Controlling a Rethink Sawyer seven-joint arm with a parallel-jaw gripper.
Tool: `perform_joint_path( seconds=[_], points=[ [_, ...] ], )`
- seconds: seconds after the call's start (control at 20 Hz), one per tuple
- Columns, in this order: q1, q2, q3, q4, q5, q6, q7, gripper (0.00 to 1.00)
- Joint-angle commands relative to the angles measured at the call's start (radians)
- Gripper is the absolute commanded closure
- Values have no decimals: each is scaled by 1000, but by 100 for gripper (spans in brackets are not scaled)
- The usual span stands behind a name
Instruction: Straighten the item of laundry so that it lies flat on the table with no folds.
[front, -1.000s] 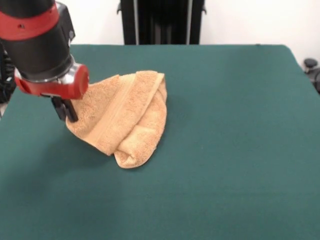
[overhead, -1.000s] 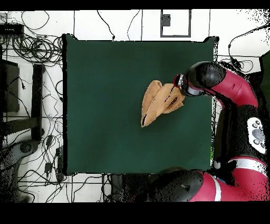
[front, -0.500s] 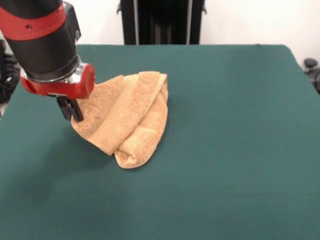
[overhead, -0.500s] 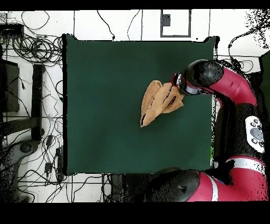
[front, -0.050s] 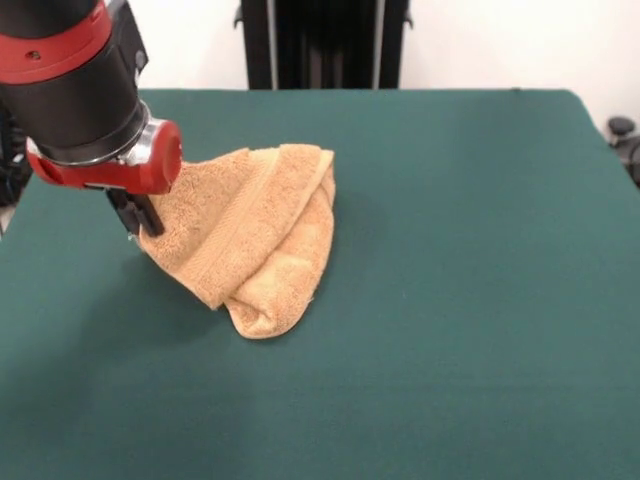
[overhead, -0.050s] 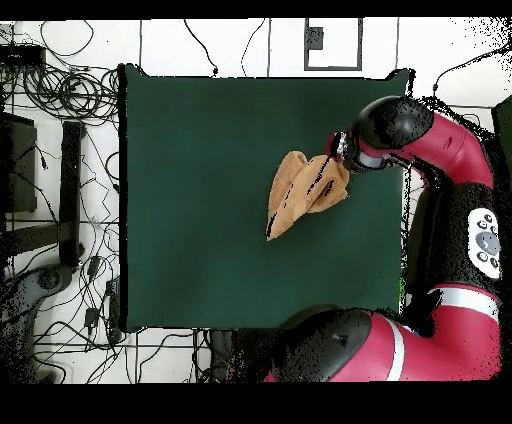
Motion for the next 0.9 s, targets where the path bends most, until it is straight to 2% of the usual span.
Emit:
perform_joint_path(
  seconds=[0.05, 0.3, 0.5, 0.65, 0.7, 0.85, 0.9],
  points=[
    [58, 81, 108, -130, 21, 169, 46, 100],
    [54, 79, 101, -107, 33, 156, 59, 100],
    [63, 91, 91, -149, 31, 215, 74, 100],
    [74, 57, 67, -115, 37, 233, 118, 100],
    [78, 33, 56, -83, 41, 226, 136, 100],
    [117, -126, -13, 121, 61, 165, 248, 100],
    [125, -157, -25, 161, 71, 161, 271, 100]
  ],
)
